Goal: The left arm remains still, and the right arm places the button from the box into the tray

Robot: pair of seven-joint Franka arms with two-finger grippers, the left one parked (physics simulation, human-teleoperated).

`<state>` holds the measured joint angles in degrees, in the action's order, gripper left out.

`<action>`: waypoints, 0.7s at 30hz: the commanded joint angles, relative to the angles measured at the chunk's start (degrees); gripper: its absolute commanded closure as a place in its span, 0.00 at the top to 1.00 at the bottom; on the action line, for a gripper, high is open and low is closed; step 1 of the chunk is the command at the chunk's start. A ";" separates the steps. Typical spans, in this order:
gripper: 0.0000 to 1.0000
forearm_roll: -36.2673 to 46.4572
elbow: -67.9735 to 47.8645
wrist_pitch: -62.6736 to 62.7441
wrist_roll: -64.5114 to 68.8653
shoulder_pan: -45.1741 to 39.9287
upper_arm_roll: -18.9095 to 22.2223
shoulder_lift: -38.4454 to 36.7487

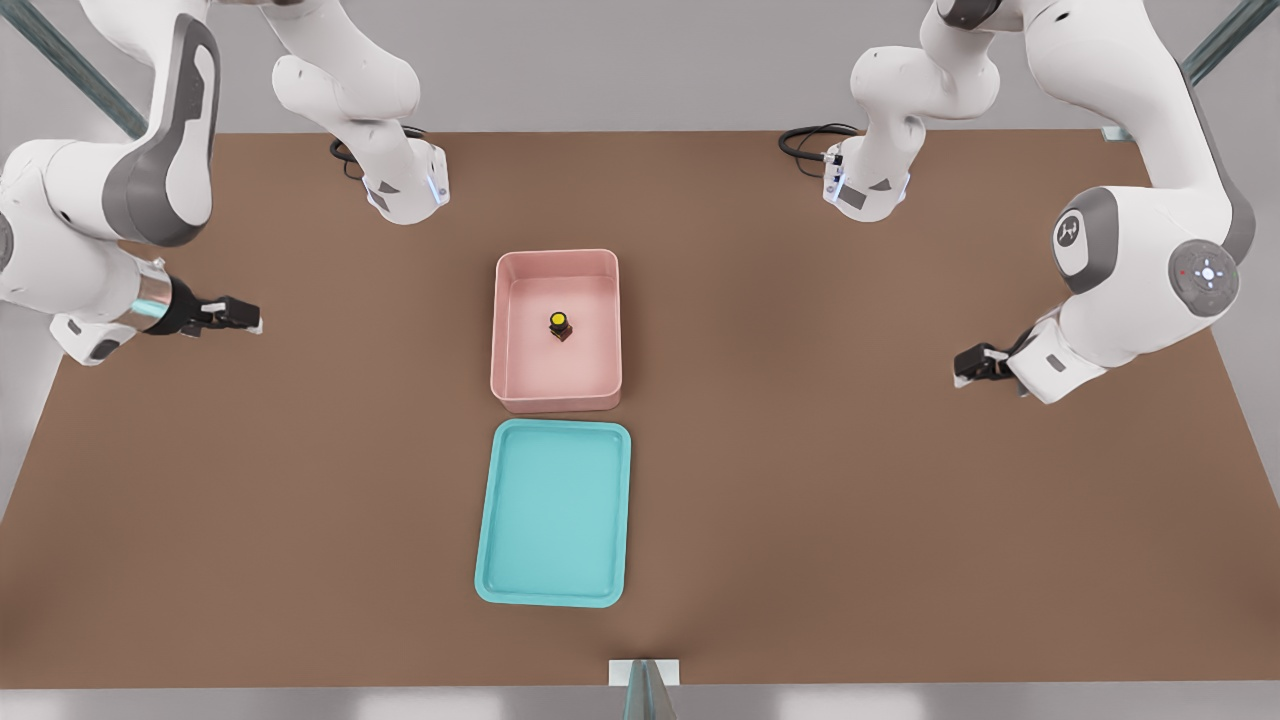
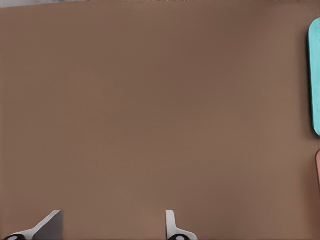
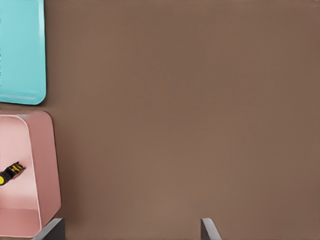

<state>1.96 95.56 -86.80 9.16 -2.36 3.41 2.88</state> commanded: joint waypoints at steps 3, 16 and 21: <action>1.00 2.00 -0.03 -2.58 1.66 9.38 0.02 0.55; 1.00 2.35 4.71 -20.86 -51.43 50.61 -0.42 7.23; 1.00 2.43 15.27 -34.31 -55.30 51.05 -1.74 6.96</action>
<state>4.16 109.78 -108.84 -19.22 48.48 1.72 9.79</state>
